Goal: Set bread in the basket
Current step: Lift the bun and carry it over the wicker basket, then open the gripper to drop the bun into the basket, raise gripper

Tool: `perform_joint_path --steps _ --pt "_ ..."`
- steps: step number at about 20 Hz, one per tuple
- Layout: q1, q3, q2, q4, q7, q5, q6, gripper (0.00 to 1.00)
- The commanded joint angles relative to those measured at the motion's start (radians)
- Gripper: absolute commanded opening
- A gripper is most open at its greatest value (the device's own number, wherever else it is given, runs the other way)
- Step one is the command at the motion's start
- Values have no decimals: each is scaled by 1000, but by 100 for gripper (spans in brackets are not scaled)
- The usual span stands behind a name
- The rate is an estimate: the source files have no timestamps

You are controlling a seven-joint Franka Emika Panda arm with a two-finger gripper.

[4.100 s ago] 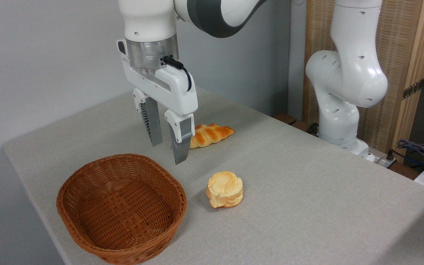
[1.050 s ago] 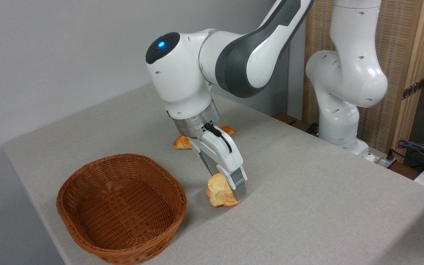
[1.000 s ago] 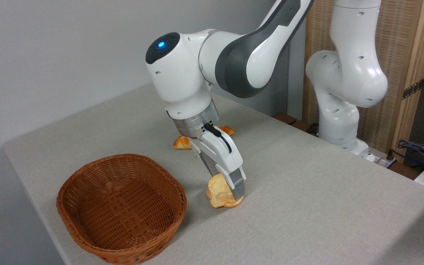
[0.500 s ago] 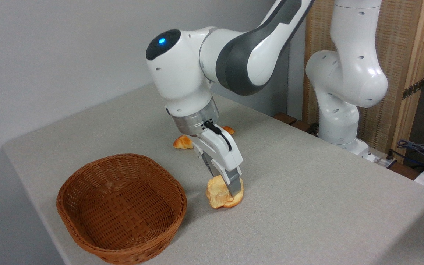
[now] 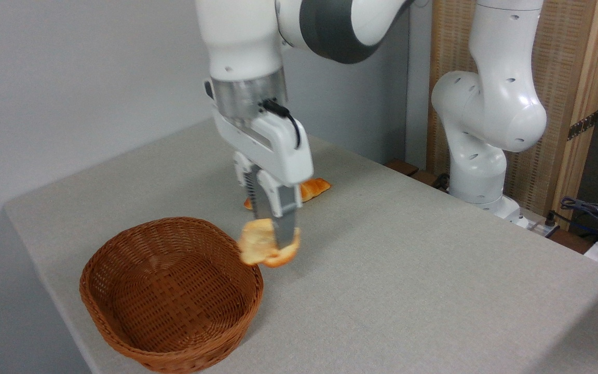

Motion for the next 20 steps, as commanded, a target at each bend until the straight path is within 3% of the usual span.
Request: perform_joint_path --steps 1,2,4,7,15,20 --pt "-11 -36 48 20 10 -21 160 75" --pt "-11 -46 72 18 5 -30 207 90" --pt "-11 -56 100 18 2 -37 248 100" --pt "-11 -60 108 18 1 -95 248 100" --pt "-2 -50 76 18 -30 -99 230 100" --pt "3 -16 22 20 -76 -98 73 100"
